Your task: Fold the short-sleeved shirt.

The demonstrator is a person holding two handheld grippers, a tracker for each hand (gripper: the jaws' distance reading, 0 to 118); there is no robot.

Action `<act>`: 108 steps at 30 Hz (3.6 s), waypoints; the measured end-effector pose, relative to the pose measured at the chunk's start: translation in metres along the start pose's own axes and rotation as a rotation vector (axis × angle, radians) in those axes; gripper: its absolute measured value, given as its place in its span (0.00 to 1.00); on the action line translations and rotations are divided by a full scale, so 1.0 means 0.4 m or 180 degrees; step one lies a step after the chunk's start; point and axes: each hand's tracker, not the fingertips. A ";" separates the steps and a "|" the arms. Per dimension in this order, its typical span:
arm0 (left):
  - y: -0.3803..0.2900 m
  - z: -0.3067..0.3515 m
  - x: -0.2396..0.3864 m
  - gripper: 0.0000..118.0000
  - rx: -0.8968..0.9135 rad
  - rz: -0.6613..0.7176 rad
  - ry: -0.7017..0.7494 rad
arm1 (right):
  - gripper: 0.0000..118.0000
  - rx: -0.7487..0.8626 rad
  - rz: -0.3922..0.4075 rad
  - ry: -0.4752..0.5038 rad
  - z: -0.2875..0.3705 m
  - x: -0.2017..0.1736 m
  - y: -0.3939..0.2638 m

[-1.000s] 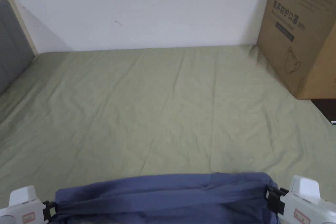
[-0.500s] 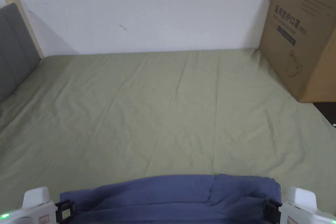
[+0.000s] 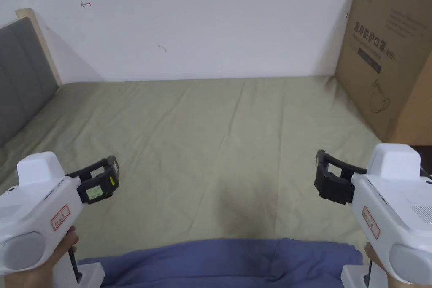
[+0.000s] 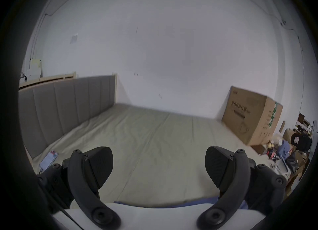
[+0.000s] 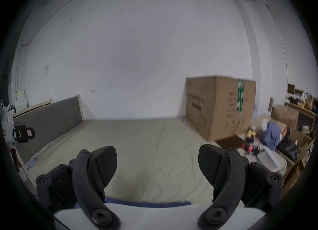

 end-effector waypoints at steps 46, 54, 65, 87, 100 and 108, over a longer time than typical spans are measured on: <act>-0.470 -0.279 -0.520 0.80 -0.2613 0.1453 -0.0517 | 0.00 -0.0232 0.0431 0.0011 -0.149 -0.200 -0.073; -0.492 -0.290 -0.487 0.29 -0.2598 0.1080 -0.0632 | 0.00 -0.0295 0.0390 -0.0018 -0.164 -0.190 -0.086; -0.403 -0.257 -0.423 0.02 -0.2461 0.0567 -0.0370 | 0.00 -0.0246 0.0369 -0.0004 -0.150 -0.168 -0.053; -0.182 -0.149 -0.097 0.02 -0.2396 0.0321 -0.0656 | 0.00 -0.0080 0.0248 0.0000 -0.062 -0.050 -0.028; -0.424 -0.316 0.239 0.02 -0.2954 0.0438 -0.0857 | 0.00 -0.0110 0.0194 -0.0036 -0.025 0.025 -0.030; -0.506 -0.317 0.295 0.38 -0.3034 0.0390 -0.0760 | 0.00 -0.0141 0.0186 -0.0063 -0.019 0.056 -0.036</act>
